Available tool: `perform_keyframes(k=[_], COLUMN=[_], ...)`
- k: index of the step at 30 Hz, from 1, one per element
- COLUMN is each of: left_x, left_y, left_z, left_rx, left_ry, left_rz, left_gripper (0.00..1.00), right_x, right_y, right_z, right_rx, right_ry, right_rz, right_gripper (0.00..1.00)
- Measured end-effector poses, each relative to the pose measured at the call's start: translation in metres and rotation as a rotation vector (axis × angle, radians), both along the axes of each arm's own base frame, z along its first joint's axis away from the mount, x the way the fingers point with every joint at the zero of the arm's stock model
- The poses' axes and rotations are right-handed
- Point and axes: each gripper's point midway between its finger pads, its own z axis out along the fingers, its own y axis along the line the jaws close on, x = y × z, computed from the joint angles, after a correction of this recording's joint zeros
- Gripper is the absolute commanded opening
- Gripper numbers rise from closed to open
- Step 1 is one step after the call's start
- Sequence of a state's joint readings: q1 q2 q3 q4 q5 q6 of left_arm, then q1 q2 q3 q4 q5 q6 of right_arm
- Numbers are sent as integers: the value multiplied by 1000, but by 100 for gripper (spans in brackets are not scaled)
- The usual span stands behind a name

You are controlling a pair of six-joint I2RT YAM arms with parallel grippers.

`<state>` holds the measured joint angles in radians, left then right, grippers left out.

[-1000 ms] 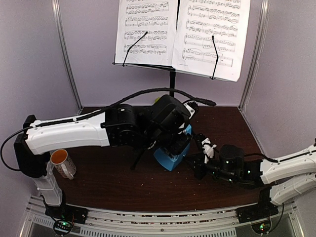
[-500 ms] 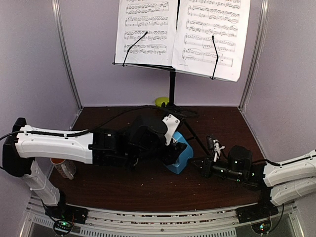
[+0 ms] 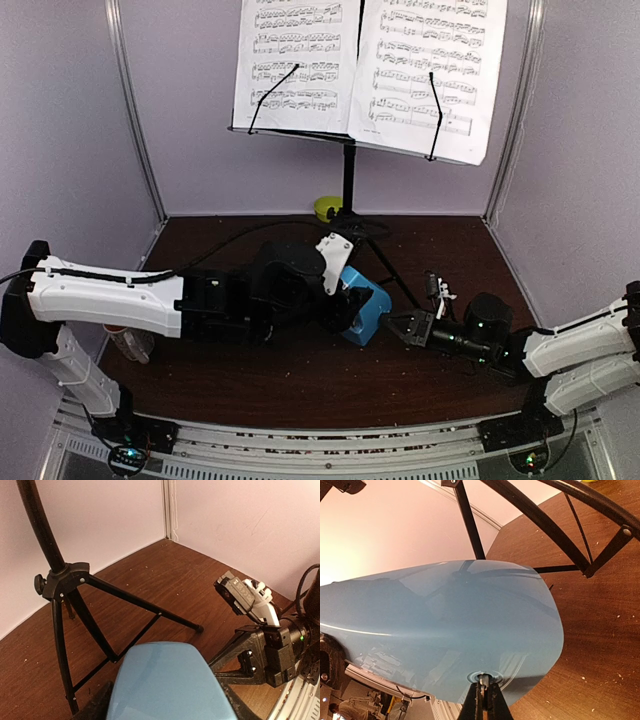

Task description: Set up the instrument practice props

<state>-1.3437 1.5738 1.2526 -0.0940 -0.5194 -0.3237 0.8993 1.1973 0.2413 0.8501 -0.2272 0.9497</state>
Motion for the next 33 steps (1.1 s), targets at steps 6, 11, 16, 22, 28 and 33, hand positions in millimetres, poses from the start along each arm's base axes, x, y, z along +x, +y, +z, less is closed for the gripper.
perform_keyframes(k=[6,11,16,22,28,33], left_x=[4,11,17,20,16,15], left_y=[4,4,8,2,-18,-26], left_z=[-10,-43,-73,-100,-107,-109], left_rx=[76,182,254,313,339,312], left_ry=[24,104,190,237,251,269], left_rz=[25,-2,-60,-136,-218,-260], left_gripper=[14,18,21,25,33,59], right_x=[1,1,-5,-3,5,8], right_y=[10,2,-14,-46,-81,-95], right_z=[1,42,32,19,19,11], right_rx=[-96,-128,-219,-357,-478,-534], right_ry=[-53,-228,-262,-284,-325,-307], right_rz=[37,13,2,-90,-223,-267], right_gripper=[42,63,83,100,100,100])
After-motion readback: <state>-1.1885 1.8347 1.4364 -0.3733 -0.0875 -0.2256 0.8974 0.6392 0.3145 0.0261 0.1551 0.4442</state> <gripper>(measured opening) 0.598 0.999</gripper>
